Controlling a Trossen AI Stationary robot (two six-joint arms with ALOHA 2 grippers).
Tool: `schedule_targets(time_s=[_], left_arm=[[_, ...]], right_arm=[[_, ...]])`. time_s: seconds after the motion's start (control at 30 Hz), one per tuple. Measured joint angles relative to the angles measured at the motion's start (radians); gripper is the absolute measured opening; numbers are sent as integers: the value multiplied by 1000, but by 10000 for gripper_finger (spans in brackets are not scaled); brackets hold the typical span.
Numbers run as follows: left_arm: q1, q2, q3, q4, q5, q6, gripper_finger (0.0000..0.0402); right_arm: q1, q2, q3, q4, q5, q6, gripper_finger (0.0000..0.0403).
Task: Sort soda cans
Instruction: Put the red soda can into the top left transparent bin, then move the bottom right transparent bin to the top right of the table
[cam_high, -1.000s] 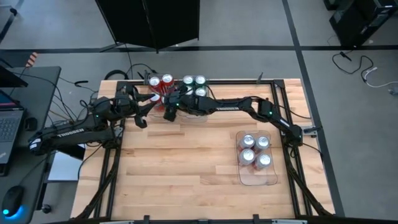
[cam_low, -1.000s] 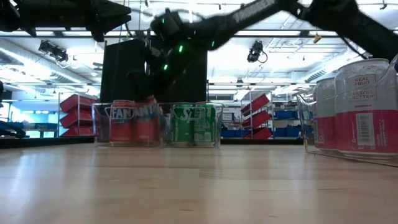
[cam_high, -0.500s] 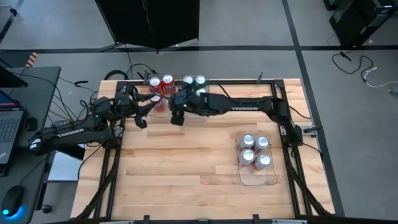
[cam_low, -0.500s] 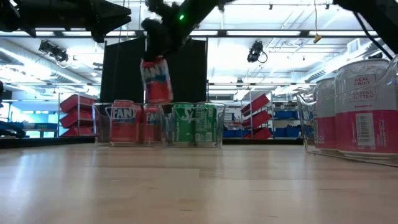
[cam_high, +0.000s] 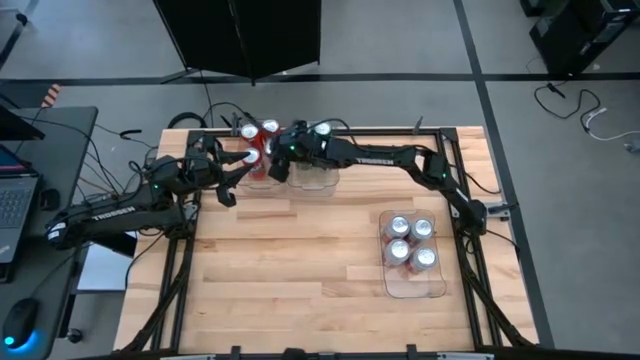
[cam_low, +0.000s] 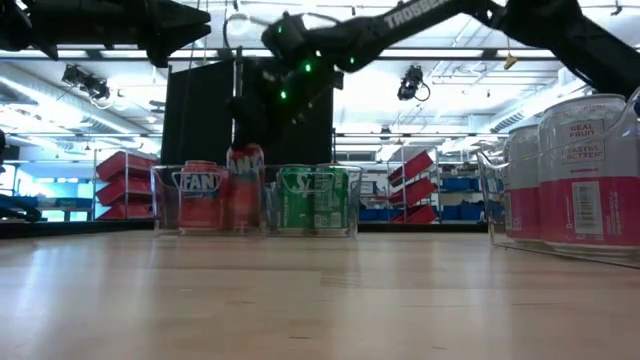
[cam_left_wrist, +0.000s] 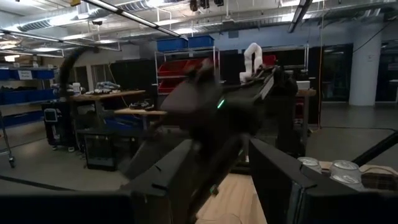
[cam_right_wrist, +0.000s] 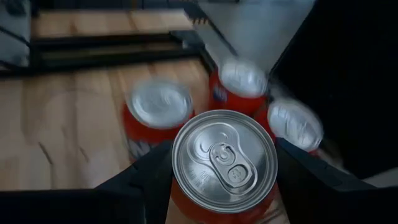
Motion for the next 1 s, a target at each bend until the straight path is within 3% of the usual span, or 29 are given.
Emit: schedule_targets(time_s=[0.1,0.57,0.63,0.83,1.0], left_arm=[[0,0,0,-2,1,0,157],[-1,0,0,-27,1,-9,157],[-1,0,0,-29,1,-9,157],[-1,0,0,-37,1,-9,157],[-1,0,0,-40,1,-10,157]], right_arm=[[-19,35,-3,28,-46,35,225],[-34,96,1,72,-64,64,225],[-34,96,1,76,-64,66,247],[-32,99,0,87,-9,110,380],[-33,97,0,103,-8,106,371]])
